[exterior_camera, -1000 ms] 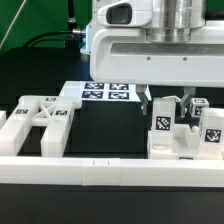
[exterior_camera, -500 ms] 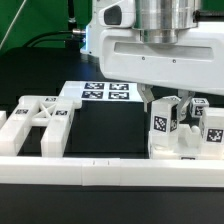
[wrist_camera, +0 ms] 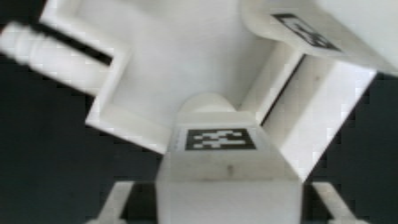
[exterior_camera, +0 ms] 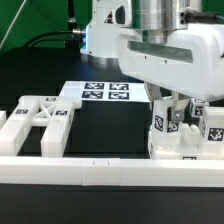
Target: Assemble chair
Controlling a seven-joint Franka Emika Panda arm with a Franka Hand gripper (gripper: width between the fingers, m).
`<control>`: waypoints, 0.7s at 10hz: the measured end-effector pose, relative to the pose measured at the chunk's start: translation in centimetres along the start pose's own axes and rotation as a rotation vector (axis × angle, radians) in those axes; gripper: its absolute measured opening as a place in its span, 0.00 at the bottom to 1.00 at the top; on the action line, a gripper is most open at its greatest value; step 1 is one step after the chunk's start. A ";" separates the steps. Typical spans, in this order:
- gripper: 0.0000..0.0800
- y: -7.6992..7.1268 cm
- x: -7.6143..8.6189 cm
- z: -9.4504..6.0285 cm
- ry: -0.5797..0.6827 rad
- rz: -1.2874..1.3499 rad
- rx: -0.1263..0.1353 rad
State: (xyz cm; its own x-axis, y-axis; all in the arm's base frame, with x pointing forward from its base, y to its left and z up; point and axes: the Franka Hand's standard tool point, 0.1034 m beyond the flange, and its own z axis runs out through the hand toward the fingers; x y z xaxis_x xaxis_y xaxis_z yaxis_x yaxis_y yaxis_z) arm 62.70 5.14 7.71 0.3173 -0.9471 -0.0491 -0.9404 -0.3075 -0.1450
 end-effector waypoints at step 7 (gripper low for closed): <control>0.56 -0.1 0.0 0.1 -0.017 0.401 0.023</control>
Offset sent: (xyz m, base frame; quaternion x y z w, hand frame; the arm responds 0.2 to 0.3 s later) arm -0.0043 -0.0047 -0.0153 -0.0090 0.0191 0.2420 0.9700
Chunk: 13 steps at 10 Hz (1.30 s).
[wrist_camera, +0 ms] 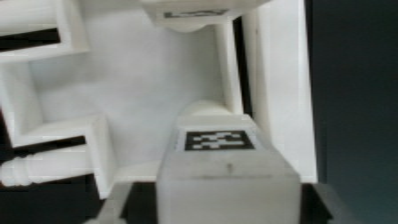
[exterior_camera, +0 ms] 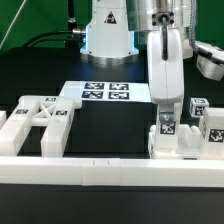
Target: Assemble chair
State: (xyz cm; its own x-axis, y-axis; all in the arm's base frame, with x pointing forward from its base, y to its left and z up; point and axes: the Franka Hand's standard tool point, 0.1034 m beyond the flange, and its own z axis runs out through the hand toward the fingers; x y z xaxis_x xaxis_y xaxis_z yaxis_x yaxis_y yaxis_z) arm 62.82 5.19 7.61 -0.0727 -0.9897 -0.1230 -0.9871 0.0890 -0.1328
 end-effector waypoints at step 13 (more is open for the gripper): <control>0.81 -0.1 -0.3 -0.6 0.016 -1.100 -0.079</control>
Offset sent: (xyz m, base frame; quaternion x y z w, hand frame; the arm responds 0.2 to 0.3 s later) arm 0.0000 0.0000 0.0000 0.0000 0.0000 -0.1938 0.9810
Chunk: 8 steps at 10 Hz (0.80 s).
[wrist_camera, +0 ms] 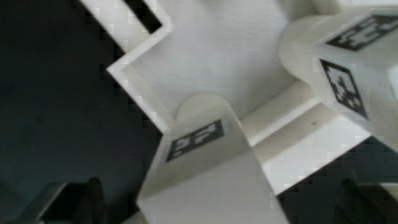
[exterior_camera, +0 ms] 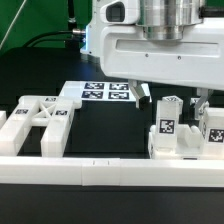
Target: Assemble chair
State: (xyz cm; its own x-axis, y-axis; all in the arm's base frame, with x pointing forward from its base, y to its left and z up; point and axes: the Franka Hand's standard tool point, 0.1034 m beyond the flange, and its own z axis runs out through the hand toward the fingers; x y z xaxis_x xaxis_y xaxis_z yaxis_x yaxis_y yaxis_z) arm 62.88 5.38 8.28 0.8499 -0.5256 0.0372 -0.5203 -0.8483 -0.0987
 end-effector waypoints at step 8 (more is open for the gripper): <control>0.36 0.3 0.1 0.1 0.002 -0.261 -0.014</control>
Offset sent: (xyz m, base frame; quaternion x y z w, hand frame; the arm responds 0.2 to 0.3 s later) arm 0.0000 0.0000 0.0000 0.0000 0.0000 -0.1938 0.9810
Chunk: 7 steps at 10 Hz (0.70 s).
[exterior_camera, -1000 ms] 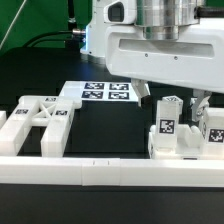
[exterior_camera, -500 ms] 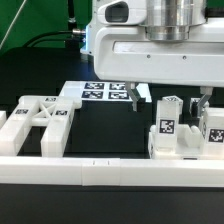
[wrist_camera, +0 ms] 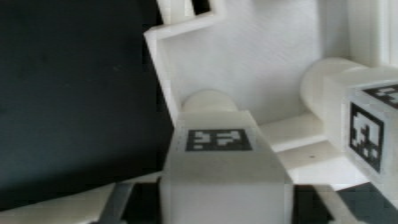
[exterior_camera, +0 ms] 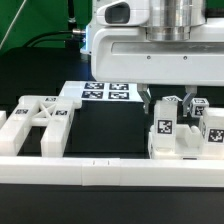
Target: Assemble chair
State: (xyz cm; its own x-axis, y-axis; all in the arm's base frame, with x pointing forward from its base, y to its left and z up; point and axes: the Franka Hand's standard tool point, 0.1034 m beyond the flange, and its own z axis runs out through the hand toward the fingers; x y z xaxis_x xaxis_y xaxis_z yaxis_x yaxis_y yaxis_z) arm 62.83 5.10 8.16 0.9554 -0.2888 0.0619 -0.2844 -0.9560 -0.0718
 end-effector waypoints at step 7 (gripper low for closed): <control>0.36 0.3 0.9 0.1 -0.007 0.688 0.070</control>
Offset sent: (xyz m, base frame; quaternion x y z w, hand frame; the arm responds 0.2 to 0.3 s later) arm 0.0094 -0.0008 -0.0022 0.0454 -0.0124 0.3214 0.9458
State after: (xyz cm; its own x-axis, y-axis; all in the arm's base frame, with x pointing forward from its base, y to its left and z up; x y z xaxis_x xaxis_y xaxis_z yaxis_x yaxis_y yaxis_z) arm 63.59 4.52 8.12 0.5603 -0.8278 -0.0272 -0.8203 -0.5501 -0.1569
